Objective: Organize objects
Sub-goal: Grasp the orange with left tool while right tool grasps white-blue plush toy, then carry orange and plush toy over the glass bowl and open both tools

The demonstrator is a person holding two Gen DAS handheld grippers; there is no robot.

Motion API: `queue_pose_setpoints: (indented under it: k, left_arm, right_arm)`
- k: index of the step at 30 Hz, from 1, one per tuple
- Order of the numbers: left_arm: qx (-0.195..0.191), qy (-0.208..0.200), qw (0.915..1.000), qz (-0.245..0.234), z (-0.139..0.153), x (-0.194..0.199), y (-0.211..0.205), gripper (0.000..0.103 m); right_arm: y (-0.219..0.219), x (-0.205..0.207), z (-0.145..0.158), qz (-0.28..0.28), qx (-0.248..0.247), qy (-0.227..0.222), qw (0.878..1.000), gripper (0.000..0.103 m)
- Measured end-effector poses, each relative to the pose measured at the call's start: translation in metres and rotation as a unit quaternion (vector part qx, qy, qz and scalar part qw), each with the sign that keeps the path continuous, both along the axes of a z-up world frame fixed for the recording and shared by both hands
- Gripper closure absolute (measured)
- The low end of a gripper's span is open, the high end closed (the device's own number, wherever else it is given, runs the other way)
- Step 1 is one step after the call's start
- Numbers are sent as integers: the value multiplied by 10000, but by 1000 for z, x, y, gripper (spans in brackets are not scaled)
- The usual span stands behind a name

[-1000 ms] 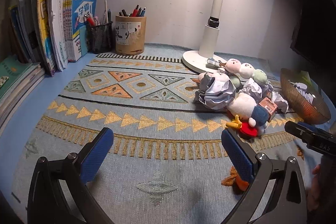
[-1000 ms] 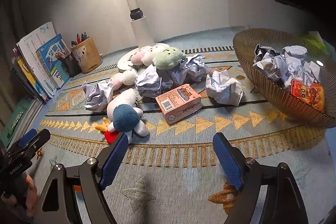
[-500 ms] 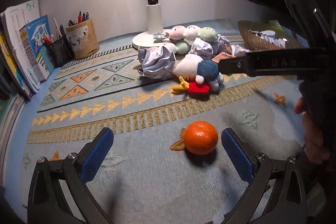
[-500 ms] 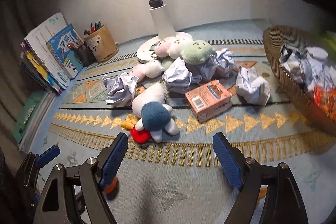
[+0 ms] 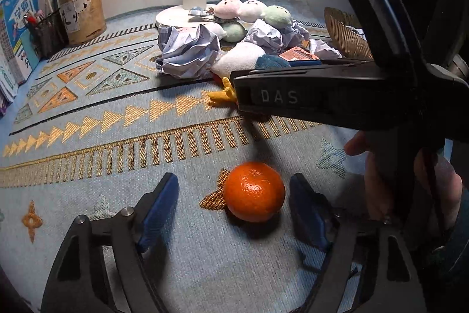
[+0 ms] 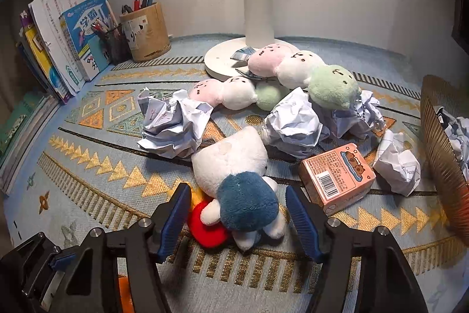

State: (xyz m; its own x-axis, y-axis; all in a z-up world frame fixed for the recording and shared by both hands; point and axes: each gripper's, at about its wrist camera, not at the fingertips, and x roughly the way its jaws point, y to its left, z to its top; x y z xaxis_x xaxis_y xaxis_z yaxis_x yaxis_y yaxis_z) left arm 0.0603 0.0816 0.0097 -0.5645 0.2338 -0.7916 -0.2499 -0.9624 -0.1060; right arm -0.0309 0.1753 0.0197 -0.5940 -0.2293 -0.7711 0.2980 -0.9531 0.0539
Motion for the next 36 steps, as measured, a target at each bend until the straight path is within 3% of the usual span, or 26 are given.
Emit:
queue_pose_setpoints:
  k: [2,4,14,18,21,25,31,34,36]
  left_arm:
    - [-11,70,9999,-77,0,2,2,57]
    - [100,79,9998,-179,1,1,3,69]
    - [115,183,9997,-67,2,5,1,70]
    - [290,213,9993,-102,7,7,5,70]
    - [-22,333,9993,-154,17,5,20,70]
    - [207,633,9969,-428,50,-2,38,70]
    - [528,1274,9877,-738,117,-31,91,70]
    - [788,1460,9819,-913,138,-53,124,70]
    - [732,1397,9831,-928,140,-70,150,70]
  right_arm:
    - [-1,-2,-3,54,14,-33,10000,54]
    - [0,0,-2,65,-36,22,10000,58]
    - [36,32,15,-100,-536,134,9984,60]
    - [62,45,23,-296,-747,121,9967,60]
    - [87,53,34,-460,-1041,125,9934,60]
    - [124,68,74,-698,-1178,591,9888,60]
    - [203,93,158,-1593,-1214,1768,9637,60]
    - [239,99,179,-2092,-1279,2147,9454,60]
    - [256,97,183,-2412,-1203,2228,9369,60]
